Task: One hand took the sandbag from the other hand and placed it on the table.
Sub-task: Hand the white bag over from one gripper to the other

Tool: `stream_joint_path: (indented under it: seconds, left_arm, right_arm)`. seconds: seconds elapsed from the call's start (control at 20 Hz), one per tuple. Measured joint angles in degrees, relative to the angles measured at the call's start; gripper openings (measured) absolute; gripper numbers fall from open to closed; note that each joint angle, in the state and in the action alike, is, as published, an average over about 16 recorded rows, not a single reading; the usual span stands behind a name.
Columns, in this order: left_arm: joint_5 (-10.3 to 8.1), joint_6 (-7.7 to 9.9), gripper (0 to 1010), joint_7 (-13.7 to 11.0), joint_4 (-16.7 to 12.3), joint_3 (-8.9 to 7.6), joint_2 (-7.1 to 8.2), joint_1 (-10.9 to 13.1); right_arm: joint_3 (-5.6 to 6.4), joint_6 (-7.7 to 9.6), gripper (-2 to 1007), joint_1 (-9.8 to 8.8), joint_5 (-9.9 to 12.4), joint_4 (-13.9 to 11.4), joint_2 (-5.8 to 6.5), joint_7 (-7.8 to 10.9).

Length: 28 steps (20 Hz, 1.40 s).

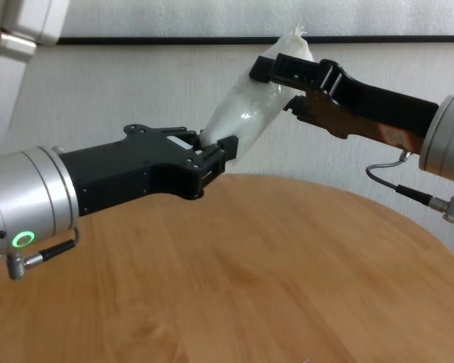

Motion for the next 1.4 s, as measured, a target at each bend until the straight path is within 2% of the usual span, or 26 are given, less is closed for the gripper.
stream_joint_path:
  seconds: [1.05, 1.4]
  left_arm:
    - [0.00, 0.00, 205, 0.0, 0.0, 0.00, 0.00, 0.0]
    - [0.00, 0.00, 266, 0.0, 0.0, 0.00, 0.00, 0.0]
  right_arm:
    - [-0.33, -0.33, 567, 0.07, 0.6, 0.0, 0.31, -0.13]
    - [-0.57, -0.83, 567, 0.13, 1.0, 0.0, 0.51, -0.28]
